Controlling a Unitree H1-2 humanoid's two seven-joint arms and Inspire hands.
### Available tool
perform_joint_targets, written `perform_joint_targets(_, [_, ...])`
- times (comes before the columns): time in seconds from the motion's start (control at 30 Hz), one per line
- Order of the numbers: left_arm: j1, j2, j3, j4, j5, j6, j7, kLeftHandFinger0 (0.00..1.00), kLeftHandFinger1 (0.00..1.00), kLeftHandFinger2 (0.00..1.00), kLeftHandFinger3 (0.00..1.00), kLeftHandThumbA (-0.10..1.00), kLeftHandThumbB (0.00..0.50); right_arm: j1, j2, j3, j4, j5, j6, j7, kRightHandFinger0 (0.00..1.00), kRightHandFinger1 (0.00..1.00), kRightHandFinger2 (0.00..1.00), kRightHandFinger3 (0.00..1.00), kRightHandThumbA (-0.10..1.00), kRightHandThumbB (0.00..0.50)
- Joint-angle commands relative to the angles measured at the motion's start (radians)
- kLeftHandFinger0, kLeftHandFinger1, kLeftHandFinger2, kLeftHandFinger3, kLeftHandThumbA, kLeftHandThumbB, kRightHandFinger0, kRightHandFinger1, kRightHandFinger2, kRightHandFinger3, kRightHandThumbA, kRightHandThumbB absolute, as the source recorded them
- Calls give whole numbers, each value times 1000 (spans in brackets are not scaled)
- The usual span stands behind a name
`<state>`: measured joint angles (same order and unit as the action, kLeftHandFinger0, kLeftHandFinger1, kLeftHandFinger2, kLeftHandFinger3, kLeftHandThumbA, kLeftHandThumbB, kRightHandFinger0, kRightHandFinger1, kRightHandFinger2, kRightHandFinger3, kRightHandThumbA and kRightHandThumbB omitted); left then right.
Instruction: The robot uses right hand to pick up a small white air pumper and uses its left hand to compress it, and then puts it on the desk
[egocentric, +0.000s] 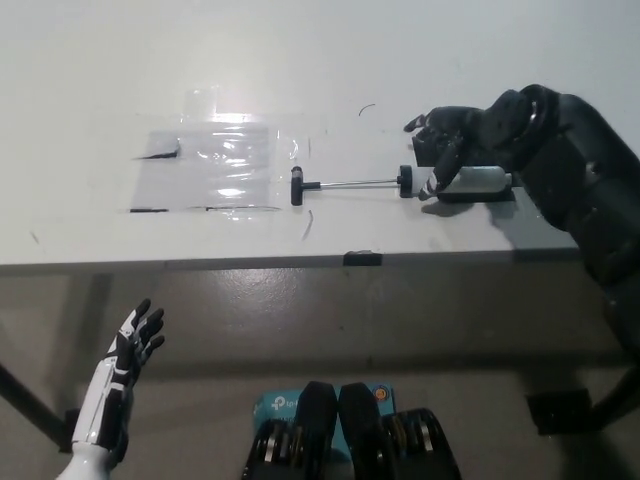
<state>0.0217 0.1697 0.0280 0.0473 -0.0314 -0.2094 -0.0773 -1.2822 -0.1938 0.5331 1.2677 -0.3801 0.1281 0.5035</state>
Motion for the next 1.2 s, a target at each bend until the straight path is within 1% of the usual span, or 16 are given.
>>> perform_joint_targets(0.0, [-12, 26, 3, -34, 0, -10, -19, 1000, 1000, 1000, 1000, 1000, 68, -101, 0, 6, 27, -36, -87, -45, 1000, 1000, 1000, 1000, 889, 353])
perform_joint_targets(0.1, [-14, 29, 3, -27, -3, -17, -23, 1000, 1000, 1000, 1000, 1000, 74, -107, 8, 16, 55, -54, -82, -61, 1000, 1000, 1000, 1000, 900, 355])
perform_joint_targets(0.2, [-16, 31, 3, -35, -11, -3, -25, 1000, 1000, 1000, 1000, 1000, 74, -116, 5, 19, 75, -61, -84, -40, 1000, 1000, 1000, 1000, 909, 329])
perform_joint_targets(0.33, [-14, 32, 1, -40, -3, -10, -20, 1000, 1000, 1000, 1000, 1000, 66, -117, 1, 32, 92, -79, -101, -32, 1000, 1000, 1000, 1000, 931, 317])
perform_joint_targets(0.37, [-14, 31, 0, -40, -6, -13, -21, 1000, 1000, 1000, 1000, 1000, 65, -116, 0, 33, 95, -81, -99, -36, 1000, 1000, 1000, 1000, 925, 331])
perform_joint_targets(0.47, [-20, 37, 3, -43, -8, -13, -21, 1000, 1000, 1000, 1000, 1000, 57, -124, 0, 24, 108, -82, -82, -36, 1000, 1000, 1000, 1000, 902, 340])
perform_joint_targets(0.57, [-20, 38, 4, -39, -7, -17, -20, 1000, 1000, 1000, 1000, 1000, 63, -124, -5, 4, 113, -64, -58, -18, 1000, 1000, 1000, 1000, 873, 343])
perform_joint_targets(0.6, [-22, 39, 4, -37, -7, -20, -19, 1000, 1000, 1000, 1000, 1000, 67, -123, -8, 3, 114, -65, -61, -18, 1000, 1000, 1000, 1000, 865, 335])
perform_joint_targets(0.7, [-24, 40, 5, -37, -8, -20, -20, 1000, 1000, 1000, 1000, 1000, 67, -123, -9, 6, 119, -72, -52, -26, 1000, 1000, 1000, 1000, 878, 348])
perform_joint_targets(0.77, [-24, 38, 5, -39, -9, -20, -19, 1000, 1000, 1000, 1000, 1000, 53, -122, -6, 10, 123, -77, -54, -30, 1000, 1000, 1000, 1000, 899, 327])
perform_joint_targets(0.93, [-21, 38, 5, -43, -7, -20, -18, 1000, 1000, 1000, 1000, 1000, 66, -111, 6, 21, 128, -90, -45, -44, 1000, 1000, 1000, 1000, 923, 325])
perform_joint_targets(1.0, [-21, 38, 5, -43, -17, -21, -23, 1000, 1000, 1000, 1000, 1000, 69, -106, 11, 22, 132, -93, -43, -44, 1000, 1000, 1000, 1000, 936, 317])
perform_joint_targets(1.03, [-21, 37, 5, -44, -21, -18, -24, 1000, 1000, 1000, 1000, 1000, 69, -105, 14, 23, 134, -95, -35, -45, 1000, 1000, 1000, 1000, 943, 327])
perform_joint_targets(1.07, [-21, 38, 5, -43, -21, -19, -25, 1000, 1000, 1000, 1000, 1000, 64, -102, 16, 28, 133, -102, -39, -48, 1000, 1000, 1000, 1000, 955, 325])
perform_joint_targets(1.13, [-21, 39, 5, -42, -16, -20, -24, 1000, 1000, 1000, 1000, 1000, 70, -98, 19, 28, 134, -105, -38, -51, 1000, 1000, 1000, 1000, 959, 325])
perform_joint_targets(1.17, [-22, 38, 7, -43, -21, -21, -26, 1000, 1000, 1000, 1000, 1000, 71, -94, 22, 31, 135, -109, -41, -48, 1000, 1000, 1000, 1000, 958, 337])
